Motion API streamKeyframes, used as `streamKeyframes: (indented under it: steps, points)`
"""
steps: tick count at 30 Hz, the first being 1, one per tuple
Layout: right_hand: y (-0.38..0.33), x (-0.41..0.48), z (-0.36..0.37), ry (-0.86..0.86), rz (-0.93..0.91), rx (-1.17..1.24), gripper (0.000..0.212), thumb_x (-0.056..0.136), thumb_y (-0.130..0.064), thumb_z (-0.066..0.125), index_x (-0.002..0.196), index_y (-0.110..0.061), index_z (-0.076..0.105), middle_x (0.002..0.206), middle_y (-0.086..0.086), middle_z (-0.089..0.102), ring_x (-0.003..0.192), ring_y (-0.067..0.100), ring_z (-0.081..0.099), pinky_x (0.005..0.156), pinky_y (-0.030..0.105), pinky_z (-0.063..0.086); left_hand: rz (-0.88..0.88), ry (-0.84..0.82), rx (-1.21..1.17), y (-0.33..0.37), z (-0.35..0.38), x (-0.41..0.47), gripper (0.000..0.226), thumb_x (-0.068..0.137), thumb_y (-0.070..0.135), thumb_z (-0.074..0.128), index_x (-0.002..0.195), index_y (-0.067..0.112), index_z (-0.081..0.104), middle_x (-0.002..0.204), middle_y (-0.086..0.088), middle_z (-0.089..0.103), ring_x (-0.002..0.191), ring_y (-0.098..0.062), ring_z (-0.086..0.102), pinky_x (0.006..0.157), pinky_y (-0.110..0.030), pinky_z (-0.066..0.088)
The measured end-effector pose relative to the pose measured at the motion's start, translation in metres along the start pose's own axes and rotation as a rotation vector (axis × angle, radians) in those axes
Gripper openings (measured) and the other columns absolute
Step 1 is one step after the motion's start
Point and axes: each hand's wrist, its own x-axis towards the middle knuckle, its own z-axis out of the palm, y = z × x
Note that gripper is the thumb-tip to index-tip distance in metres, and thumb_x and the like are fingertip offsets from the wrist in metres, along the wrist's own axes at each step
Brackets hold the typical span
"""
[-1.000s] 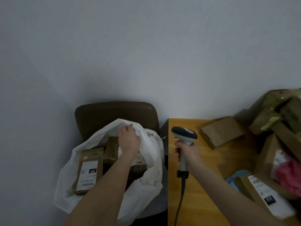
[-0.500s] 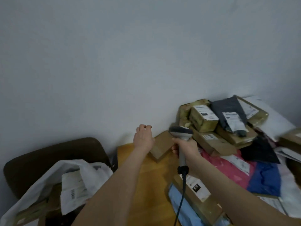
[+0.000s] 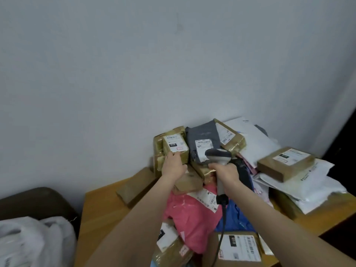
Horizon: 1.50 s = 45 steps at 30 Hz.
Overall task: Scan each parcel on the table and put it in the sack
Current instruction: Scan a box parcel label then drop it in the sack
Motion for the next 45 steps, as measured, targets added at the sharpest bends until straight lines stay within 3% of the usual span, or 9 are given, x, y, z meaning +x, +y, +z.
streamKeyframes:
  steps: [6,12,18,23,30,33,36,40,45]
  points:
    - [-0.017,0.046,-0.031,0.058,-0.007,0.040,0.012,0.074,-0.008,0.073,0.065,-0.007,0.064,0.053,0.007,0.065,0.048,0.020,0.059,0.058,0.034,0.051,-0.029,-0.014,-0.137,0.032,0.021,0.035,0.048,0.091,0.022,0.058,0.137,0.010,0.047,0.135,-0.011,0.048,0.115,-0.025,0.055,0.091,-0.032,0.045]
    - [-0.022,0.097,-0.022,0.071,0.018,0.092,0.036,0.076,-0.014,0.077,0.106,0.002,0.064,0.092,0.017,0.069,0.084,0.032,0.066,0.080,0.043,0.056,-0.355,-0.131,-0.433,0.044,0.056,0.081,0.054,0.091,0.028,0.059,0.133,-0.003,0.041,0.124,-0.021,0.057,0.108,-0.034,0.059,0.073,-0.034,0.048]
    - [-0.019,0.120,-0.011,0.010,0.030,0.153,0.027,0.078,-0.011,0.078,0.098,-0.008,0.059,0.097,0.012,0.066,0.089,0.027,0.067,0.065,0.034,0.057,-0.486,-0.005,-0.701,0.053,0.074,0.102,0.049,0.091,0.041,0.058,0.124,0.006,0.049,0.113,-0.010,0.063,0.093,-0.026,0.061,0.078,-0.035,0.050]
    - [-0.022,0.123,-0.012,0.039,0.034,0.190,0.033,0.078,-0.011,0.078,0.106,-0.003,0.063,0.099,0.016,0.068,0.088,0.028,0.068,0.063,0.032,0.056,-0.405,-0.035,-0.959,0.056,0.059,0.117,0.018,0.093,0.019,0.059,0.108,0.012,0.065,0.096,-0.004,0.068,0.092,-0.023,0.063,0.085,-0.038,0.053]
    - [-0.024,0.113,-0.025,0.114,-0.010,0.169,0.043,0.077,-0.003,0.077,0.116,0.005,0.061,0.110,0.021,0.067,0.102,0.036,0.065,0.093,0.049,0.053,-0.210,-0.439,-1.076,0.030,0.028,0.086,0.036,0.091,0.000,0.056,0.122,0.019,0.059,0.111,-0.006,0.070,0.104,-0.024,0.064,0.092,-0.043,0.053]
    - [-0.020,0.099,-0.021,0.140,-0.040,0.100,0.033,0.076,0.004,0.071,0.108,0.006,0.061,0.102,0.023,0.068,0.094,0.036,0.066,0.086,0.048,0.055,-0.225,-0.490,-1.114,0.024,0.019,0.074,0.031,0.091,0.009,0.059,0.120,0.019,0.059,0.114,-0.008,0.069,0.106,-0.026,0.064,0.085,-0.042,0.055]
    - [-0.015,0.083,-0.019,0.129,-0.111,0.065,0.028,0.073,0.005,0.069,0.099,-0.003,0.061,0.094,0.017,0.069,0.091,0.035,0.066,0.084,0.052,0.056,-0.368,-0.370,-1.091,0.028,0.008,0.059,0.023,0.089,0.031,0.066,0.105,0.015,0.065,0.100,-0.006,0.073,0.092,-0.022,0.069,0.067,-0.031,0.054]
    - [-0.004,0.062,-0.021,0.069,-0.139,0.007,0.032,0.073,0.003,0.069,0.102,-0.008,0.062,0.093,0.012,0.069,0.089,0.031,0.067,0.080,0.053,0.057,-0.413,-0.189,-1.136,0.023,0.011,0.039,0.005,0.088,0.015,0.069,0.089,0.011,0.066,0.097,-0.006,0.072,0.065,-0.012,0.070,0.047,-0.023,0.053]
    - [0.004,0.030,-0.029,0.096,-0.151,0.002,0.017,0.079,-0.009,0.073,0.088,-0.016,0.059,0.084,0.004,0.066,0.076,0.017,0.062,0.066,0.033,0.050,-0.404,-0.059,-1.146,0.014,0.013,0.018,0.004,0.090,0.008,0.064,0.093,0.008,0.066,0.088,-0.007,0.071,0.071,-0.015,0.066,0.049,-0.021,0.051]
